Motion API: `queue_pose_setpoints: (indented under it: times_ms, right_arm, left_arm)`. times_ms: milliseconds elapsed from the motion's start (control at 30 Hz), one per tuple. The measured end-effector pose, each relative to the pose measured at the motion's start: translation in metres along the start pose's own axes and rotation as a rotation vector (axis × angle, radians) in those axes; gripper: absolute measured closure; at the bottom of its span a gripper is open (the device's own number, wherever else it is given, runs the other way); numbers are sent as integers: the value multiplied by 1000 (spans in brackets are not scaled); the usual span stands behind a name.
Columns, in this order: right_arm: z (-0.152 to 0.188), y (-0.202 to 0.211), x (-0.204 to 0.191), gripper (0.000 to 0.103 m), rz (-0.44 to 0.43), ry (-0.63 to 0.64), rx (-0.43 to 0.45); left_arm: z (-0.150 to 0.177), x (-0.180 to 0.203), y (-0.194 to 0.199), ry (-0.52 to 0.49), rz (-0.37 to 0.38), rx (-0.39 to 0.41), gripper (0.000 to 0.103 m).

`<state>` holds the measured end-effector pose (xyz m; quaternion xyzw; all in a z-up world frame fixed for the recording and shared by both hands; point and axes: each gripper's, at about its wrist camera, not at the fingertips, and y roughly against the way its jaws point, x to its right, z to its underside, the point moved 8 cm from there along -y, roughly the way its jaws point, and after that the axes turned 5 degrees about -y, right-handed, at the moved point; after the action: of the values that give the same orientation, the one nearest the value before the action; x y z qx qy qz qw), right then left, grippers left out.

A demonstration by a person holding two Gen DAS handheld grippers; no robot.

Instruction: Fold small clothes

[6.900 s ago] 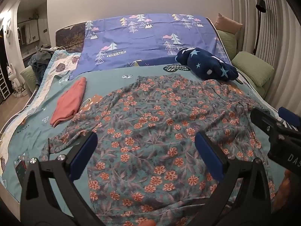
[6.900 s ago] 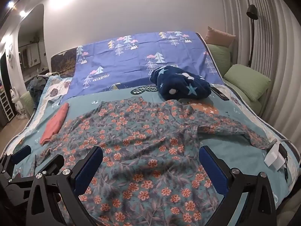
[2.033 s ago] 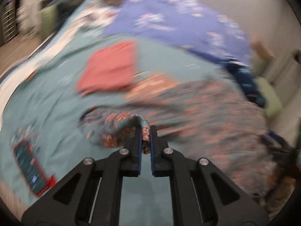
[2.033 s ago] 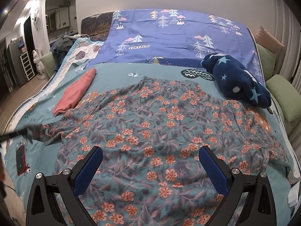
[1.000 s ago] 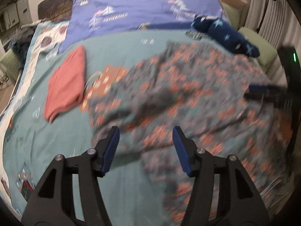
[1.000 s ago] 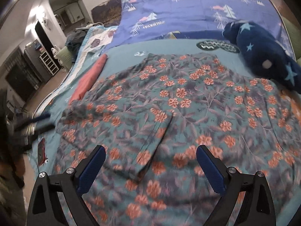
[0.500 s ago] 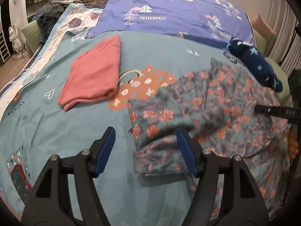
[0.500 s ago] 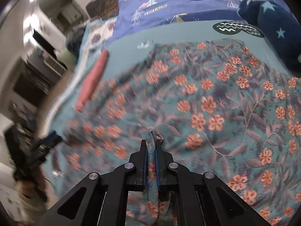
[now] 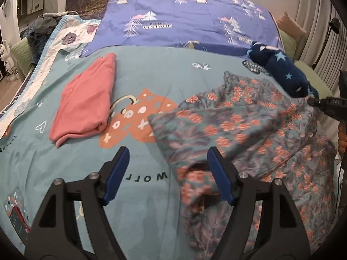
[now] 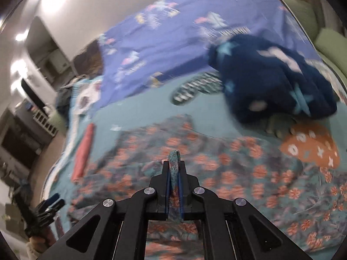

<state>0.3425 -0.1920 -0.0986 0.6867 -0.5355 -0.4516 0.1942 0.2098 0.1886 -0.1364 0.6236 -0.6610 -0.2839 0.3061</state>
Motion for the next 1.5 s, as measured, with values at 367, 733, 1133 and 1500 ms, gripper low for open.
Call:
queue_pose_setpoints:
  times_ms: [367,733,1133,1500]
  right_arm:
    - [26,-14,35,59,-2,-38,-68]
    - [74,-17,7,100,-24,93,-214]
    - [81,17,54,92,114,38,-179]
    - [97,2,4,83,5,141,-196]
  left_arm:
    - [-5,-7,-46,142,165,-100,29]
    - [-45,3,-39,150,211,46,95]
    - [-18,-17,-44,84,61,25,47]
    - [50,14,-10,39,195,-41,78]
